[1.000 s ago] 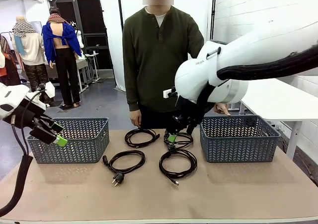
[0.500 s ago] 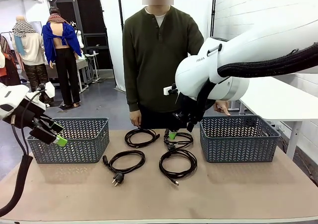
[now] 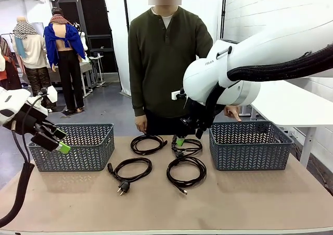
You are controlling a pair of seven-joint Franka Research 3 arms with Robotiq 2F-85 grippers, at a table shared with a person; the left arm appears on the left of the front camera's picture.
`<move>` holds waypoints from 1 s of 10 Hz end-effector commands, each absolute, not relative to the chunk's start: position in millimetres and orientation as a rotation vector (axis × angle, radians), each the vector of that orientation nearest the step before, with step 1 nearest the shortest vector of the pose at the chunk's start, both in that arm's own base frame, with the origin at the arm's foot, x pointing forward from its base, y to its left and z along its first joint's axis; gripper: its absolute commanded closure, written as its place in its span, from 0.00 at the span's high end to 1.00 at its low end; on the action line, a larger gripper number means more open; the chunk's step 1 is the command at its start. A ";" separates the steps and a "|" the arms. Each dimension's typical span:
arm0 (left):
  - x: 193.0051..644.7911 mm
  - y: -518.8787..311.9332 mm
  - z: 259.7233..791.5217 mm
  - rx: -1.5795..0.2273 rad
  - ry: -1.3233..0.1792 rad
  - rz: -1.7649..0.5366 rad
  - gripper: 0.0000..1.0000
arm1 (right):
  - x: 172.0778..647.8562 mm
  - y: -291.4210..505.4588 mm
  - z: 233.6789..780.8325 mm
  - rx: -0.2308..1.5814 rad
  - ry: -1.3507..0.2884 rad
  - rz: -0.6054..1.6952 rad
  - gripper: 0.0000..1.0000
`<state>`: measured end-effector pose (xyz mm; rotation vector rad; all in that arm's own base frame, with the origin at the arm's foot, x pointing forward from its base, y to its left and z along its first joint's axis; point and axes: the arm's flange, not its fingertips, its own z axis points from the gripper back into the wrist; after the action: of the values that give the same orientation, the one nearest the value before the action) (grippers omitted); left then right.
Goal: Organize the cables according to human instructions.
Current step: Pick up a bundle of cables and place it in the basket indicated by the human.
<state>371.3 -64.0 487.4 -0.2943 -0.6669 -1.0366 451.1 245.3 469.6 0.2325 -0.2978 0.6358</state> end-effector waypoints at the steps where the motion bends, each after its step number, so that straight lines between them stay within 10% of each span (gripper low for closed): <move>1: 373.7 -60.3 486.3 -0.313 -0.674 -1.055 1.00 | 466.8 268.5 461.7 0.263 -0.236 0.539 1.00; 10: 373.7 -60.3 486.3 -0.313 -0.674 -1.055 1.00 | 527.5 325.0 392.6 0.215 -0.065 0.256 1.00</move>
<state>371.3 -64.2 487.5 -0.2938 -0.6666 -1.0371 520.1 316.7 391.0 0.2417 -0.0914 0.2882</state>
